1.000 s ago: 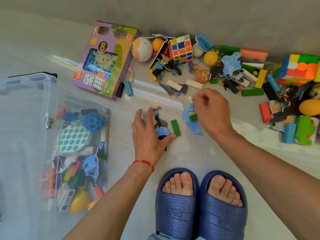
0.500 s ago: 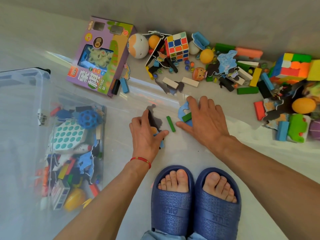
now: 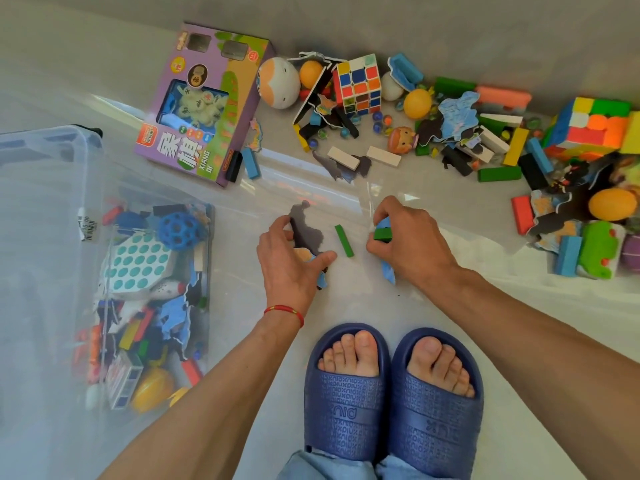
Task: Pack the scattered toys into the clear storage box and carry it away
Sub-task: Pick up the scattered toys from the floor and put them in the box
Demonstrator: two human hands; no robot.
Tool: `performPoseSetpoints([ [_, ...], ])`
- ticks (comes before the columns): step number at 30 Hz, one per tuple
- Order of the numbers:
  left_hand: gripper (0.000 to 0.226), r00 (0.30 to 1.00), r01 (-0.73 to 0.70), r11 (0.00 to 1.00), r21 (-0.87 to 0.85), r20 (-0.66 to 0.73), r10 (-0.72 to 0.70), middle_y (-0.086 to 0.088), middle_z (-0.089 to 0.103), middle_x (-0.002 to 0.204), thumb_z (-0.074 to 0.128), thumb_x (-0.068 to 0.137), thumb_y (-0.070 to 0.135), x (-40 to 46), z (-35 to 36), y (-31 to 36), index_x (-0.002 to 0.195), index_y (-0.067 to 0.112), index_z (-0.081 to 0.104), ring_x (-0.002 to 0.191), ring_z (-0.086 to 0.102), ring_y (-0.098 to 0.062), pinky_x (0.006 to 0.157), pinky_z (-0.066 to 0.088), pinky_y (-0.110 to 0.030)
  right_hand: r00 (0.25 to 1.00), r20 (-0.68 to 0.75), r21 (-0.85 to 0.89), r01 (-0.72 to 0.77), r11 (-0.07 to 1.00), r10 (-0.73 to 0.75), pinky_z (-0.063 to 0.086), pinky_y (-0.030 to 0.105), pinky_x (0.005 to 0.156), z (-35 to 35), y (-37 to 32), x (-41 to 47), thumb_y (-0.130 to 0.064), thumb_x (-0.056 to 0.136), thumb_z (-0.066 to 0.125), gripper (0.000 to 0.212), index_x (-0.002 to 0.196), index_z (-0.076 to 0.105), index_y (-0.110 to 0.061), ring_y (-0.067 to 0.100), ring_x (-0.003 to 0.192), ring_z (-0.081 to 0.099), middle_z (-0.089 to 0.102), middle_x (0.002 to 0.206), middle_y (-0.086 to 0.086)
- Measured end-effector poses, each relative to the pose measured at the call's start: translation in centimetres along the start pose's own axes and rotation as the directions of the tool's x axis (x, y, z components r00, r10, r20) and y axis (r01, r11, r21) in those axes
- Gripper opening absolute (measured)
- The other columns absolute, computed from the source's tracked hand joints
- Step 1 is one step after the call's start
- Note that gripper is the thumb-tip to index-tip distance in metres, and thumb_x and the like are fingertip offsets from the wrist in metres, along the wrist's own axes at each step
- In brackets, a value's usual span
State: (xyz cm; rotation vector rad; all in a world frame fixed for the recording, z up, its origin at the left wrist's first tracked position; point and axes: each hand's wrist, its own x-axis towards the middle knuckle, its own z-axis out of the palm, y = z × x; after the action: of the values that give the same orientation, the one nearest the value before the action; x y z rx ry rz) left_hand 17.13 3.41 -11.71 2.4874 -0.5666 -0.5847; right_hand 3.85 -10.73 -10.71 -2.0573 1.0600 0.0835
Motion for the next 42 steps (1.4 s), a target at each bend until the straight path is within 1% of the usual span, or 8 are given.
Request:
performPoseSetpoints([
  [5,0.088,0.996,0.089,0.995,-0.047,0.016,-0.088,0.005,0.050,0.112,0.094,0.060,0.030,0.6,0.1,0.6,0.132,0.020,0.044,0.100,0.054,-0.012,0.076,0.043,-0.011,1.000,-0.029,0.188,0.010,0.982,-0.005,0.050,0.036,0.065,-0.1,-2.3,-1.0,-0.025,0.084,0.077,0.031,0.104,0.054,-0.021,0.024,0.081,0.058,0.059,0.088,0.005],
  [12,0.076,0.979,0.200,0.979,-0.039,0.042,-0.199,0.001,0.054,0.108,0.092,0.064,0.034,1.4,-0.2,1.0,0.122,0.011,0.049,0.097,0.056,-0.017,0.077,0.043,-0.021,0.998,0.043,-0.124,-0.029,0.992,0.035,0.043,0.036,0.074,2.8,-4.4,0.1,-0.036,0.091,0.069,0.044,0.118,0.049,-0.009,0.036,0.100,0.057,0.060,0.110,0.018],
  [21,0.045,0.929,0.351,0.907,-0.234,0.205,-0.307,-0.003,0.064,0.100,0.076,0.080,0.018,-0.5,-2.7,0.9,0.120,0.016,0.056,0.092,0.064,-0.021,0.078,0.052,-0.029,0.917,0.035,0.093,-0.400,0.912,0.398,0.037,0.027,0.049,-2.0,0.3,-4.6,-0.034,0.073,0.080,0.035,0.064,0.062,-0.006,0.022,0.059,0.055,0.059,0.064,0.009],
  [25,0.038,0.801,0.598,0.597,-0.534,0.419,-0.428,-0.017,0.068,0.098,0.075,0.083,0.010,-3.2,-6.8,2.1,0.117,-0.001,0.061,0.078,0.068,-0.028,0.054,0.057,-0.032,0.884,0.271,0.446,-0.466,0.764,0.381,0.023,0.024,0.041,-7.1,-1.5,-9.0,-0.020,0.080,0.077,0.024,0.077,0.066,0.001,0.015,0.044,0.034,0.046,0.058,0.009],
  [29,0.060,0.792,0.610,0.323,-0.724,0.555,-0.254,-0.015,0.066,0.111,0.078,0.084,0.021,-6.7,-14.5,4.0,0.132,-0.001,0.050,0.090,0.069,-0.025,0.059,0.056,-0.032,0.876,0.458,0.428,-0.363,0.828,0.148,0.021,0.023,0.041,-13.3,-10.9,-10.0,-0.025,0.091,0.071,0.021,0.086,0.060,-0.007,0.011,0.044,0.032,0.046,0.061,0.005],
  [36,0.013,0.875,0.376,0.206,-0.903,0.274,-0.399,-0.011,0.065,0.090,0.064,0.095,0.020,-10.7,-31.5,-0.4,0.093,0.009,0.057,0.080,0.067,-0.023,0.057,0.059,-0.039,0.833,0.530,0.326,-0.028,0.945,-0.159,0.020,0.025,0.047,-13.1,-32.8,-12.4,-0.029,0.085,0.072,0.019,0.080,0.067,-0.011,0.014,0.047,0.033,0.049,0.070,0.004],
  [40,0.036,0.818,0.451,-0.038,-0.892,0.430,-0.381,-0.027,0.057,0.127,0.042,0.105,0.027,-10.3,-37.3,-4.9,0.129,0.000,0.049,0.118,0.056,-0.041,0.085,0.053,-0.056,0.896,0.433,0.471,-0.133,0.872,-0.097,0.043,0.023,0.044,-8.4,-39.3,-13.8,-0.026,0.090,0.072,0.020,0.096,0.062,-0.010,0.014,0.051,0.055,0.053,0.077,0.006],
  [42,0.054,0.846,0.413,-0.137,-0.900,0.435,-0.308,-0.037,0.041,0.142,0.042,0.101,0.024,-9.6,-39.4,-5.6,0.144,-0.008,0.030,0.129,0.045,-0.050,0.102,0.041,-0.061,0.880,0.459,0.593,-0.201,0.780,-0.122,0.059,0.026,0.066,-7.3,-40.9,-13.8,-0.023,0.096,0.065,0.030,0.122,0.051,-0.014,0.017,0.079,0.066,0.057,0.109,0.009],
])
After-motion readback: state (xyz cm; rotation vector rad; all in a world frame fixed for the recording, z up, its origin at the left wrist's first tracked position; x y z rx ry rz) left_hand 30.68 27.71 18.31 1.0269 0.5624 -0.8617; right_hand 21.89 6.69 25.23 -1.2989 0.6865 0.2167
